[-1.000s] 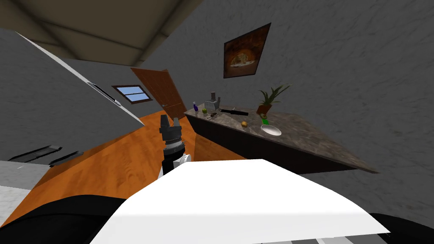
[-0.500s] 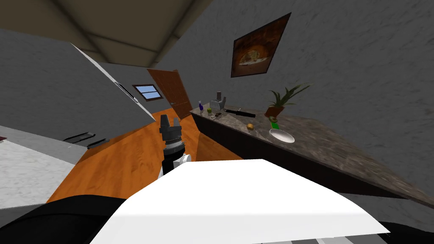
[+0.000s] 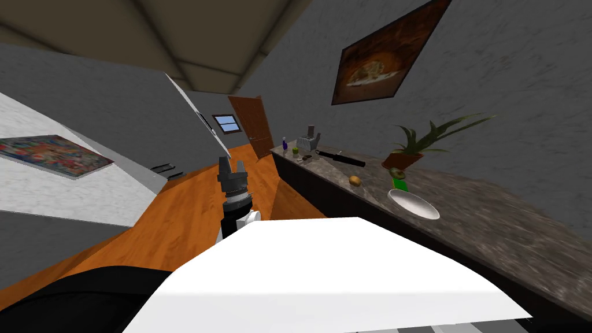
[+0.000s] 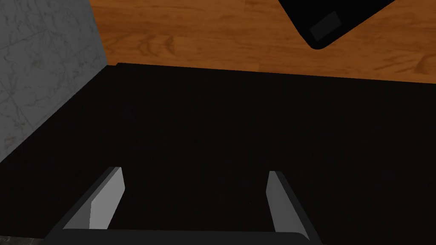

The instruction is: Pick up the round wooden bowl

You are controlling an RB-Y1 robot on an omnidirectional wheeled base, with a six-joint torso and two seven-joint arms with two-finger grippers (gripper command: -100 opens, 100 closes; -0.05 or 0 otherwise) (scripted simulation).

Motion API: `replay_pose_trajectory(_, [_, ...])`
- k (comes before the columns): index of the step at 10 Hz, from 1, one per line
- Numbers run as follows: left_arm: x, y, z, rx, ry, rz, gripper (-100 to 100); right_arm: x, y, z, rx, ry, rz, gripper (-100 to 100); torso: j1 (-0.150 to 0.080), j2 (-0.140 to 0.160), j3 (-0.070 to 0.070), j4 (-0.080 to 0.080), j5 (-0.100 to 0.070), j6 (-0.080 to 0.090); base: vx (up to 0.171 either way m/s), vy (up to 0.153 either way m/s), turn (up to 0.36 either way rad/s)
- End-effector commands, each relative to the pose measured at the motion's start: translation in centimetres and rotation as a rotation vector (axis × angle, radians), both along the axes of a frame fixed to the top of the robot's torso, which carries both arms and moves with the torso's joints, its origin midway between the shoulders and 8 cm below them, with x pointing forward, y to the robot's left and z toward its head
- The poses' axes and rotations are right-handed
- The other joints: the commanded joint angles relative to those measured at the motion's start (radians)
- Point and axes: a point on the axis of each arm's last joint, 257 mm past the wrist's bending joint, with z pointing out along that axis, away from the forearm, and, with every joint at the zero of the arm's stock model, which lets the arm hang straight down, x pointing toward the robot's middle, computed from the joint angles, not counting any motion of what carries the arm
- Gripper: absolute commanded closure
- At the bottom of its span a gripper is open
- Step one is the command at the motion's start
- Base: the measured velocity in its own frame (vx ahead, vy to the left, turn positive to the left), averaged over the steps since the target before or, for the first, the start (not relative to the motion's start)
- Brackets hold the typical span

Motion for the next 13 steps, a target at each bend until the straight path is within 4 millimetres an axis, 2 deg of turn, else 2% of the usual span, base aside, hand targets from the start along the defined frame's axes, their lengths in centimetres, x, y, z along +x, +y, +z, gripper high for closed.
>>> replay_pose_trajectory(1, [0.0,0.0,0.0,0.000,0.000,0.000,0,-2.3,-0.8,0.2,-0.023,0.060,0.008,-100,0.000,0.000,0.000,0.000,0.000,0.000,0.065,-0.057,0.213])
replay_pose_trajectory(2, [0.0,0.0,0.0,0.000,0.000,0.000,0,-4.4,-1.3,0.5,-0.044,0.126,0.030,-100,0.001,0.001,0.000,0.000,0.000,0.001,0.071,-0.057,0.414])
replay_pose_trajectory(3, [0.0,0.0,0.0,0.000,0.000,0.000,0,-4.4,-1.3,0.5,-0.044,0.126,0.030,-100,0.001,0.000,0.000,0.000,0.000,0.000,0.060,-0.062,0.154])
replay_pose_trajectory(5, [0.0,0.0,0.0,0.000,0.000,0.000,0,-8.1,-2.3,1.3,-0.082,0.236,0.070,-100,0.001,0.001,0.001,0.000,0.000,0.000,0.077,-0.083,0.366])
replay_pose_trajectory(6, [0.0,0.0,0.0,0.000,0.000,0.000,0,-8.1,-2.3,1.3,-0.081,0.239,0.077,-100,-0.002,-0.001,-0.001,0.000,0.000,0.000,0.067,-0.096,0.228])
replay_pose_trajectory(8, [0.0,0.0,0.0,0.000,0.000,0.000,0,-10.6,-3.1,2.1,-0.110,0.323,0.129,-100,-0.001,-0.001,0.000,0.000,0.000,0.000,0.069,-0.104,0.370])
replay_pose_trajectory(10, [0.0,0.0,0.0,0.000,0.000,0.000,0,-12.2,-3.8,2.8,-0.131,0.379,0.180,-100,-0.004,-0.002,-0.001,0.000,-0.001,0.000,0.085,-0.146,0.438])
replay_pose_trajectory(13, [0.0,0.0,0.0,0.000,0.000,0.000,0,-12.8,-4.2,3.1,-0.143,0.412,0.251,-100,-0.005,-0.002,-0.001,0.000,-0.001,0.001,0.063,-0.159,0.357])
